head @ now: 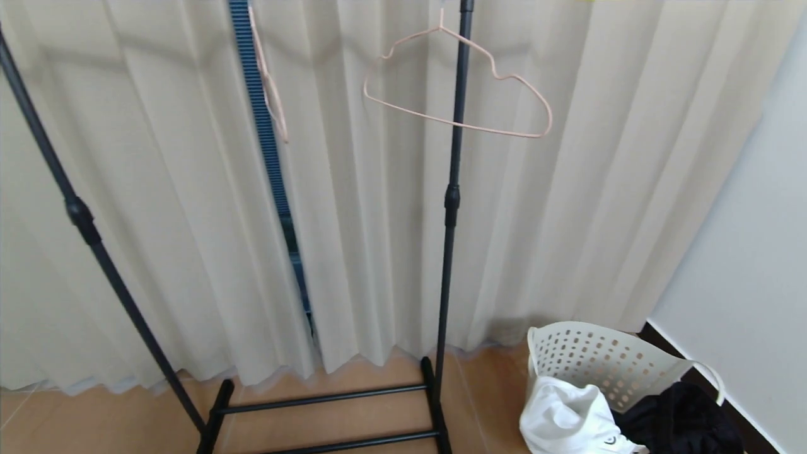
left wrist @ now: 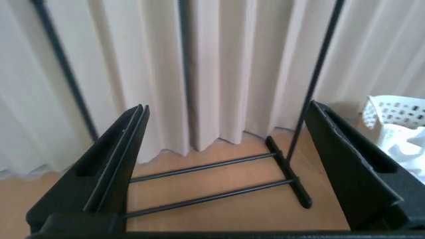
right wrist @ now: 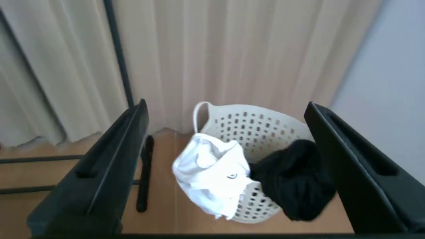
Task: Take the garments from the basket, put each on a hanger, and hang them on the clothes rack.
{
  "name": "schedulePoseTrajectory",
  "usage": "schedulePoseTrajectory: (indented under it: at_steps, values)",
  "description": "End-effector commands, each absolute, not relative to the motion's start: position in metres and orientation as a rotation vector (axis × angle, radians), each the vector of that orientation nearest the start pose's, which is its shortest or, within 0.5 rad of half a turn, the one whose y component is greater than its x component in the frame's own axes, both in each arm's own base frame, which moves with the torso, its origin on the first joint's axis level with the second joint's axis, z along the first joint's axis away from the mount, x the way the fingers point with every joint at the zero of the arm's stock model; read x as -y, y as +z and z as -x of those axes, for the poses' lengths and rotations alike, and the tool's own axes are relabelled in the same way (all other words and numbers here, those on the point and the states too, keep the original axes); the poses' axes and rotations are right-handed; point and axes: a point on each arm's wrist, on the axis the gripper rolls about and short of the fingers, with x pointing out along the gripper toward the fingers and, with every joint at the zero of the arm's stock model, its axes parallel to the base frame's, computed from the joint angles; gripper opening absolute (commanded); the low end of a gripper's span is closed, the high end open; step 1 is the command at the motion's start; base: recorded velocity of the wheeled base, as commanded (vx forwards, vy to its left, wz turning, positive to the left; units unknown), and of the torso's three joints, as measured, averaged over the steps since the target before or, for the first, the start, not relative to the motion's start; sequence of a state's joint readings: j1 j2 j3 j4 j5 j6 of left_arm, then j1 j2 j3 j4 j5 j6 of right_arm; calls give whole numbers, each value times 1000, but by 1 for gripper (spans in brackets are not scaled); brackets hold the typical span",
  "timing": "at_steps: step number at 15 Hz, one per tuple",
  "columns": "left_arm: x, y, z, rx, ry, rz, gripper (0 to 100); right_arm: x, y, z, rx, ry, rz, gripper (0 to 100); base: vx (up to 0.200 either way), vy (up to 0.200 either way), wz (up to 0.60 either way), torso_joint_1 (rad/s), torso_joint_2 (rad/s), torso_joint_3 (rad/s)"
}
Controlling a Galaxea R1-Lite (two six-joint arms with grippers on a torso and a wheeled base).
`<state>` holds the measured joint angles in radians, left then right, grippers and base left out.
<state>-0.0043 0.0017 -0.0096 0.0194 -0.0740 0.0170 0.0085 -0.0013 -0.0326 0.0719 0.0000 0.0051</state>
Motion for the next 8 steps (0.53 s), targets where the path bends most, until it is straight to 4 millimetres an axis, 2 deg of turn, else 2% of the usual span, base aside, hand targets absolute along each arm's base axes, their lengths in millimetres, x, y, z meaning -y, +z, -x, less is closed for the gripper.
schedulePoseTrajectory:
  at_steps: [1,5,8]
  values:
    - [2,76,23,-13,-78,-16,100,0,77,25,-40,8,-6,100,0,0,-600,-7,2,2]
    - [2,76,23,-13,-78,-16,100,0,77,25,-40,8,-6,100,0,0,-600,1,1,5]
    - [2,76,23,-13,-78,-16,100,0,77,25,-40,8,-6,100,0,0,0,0,0,0]
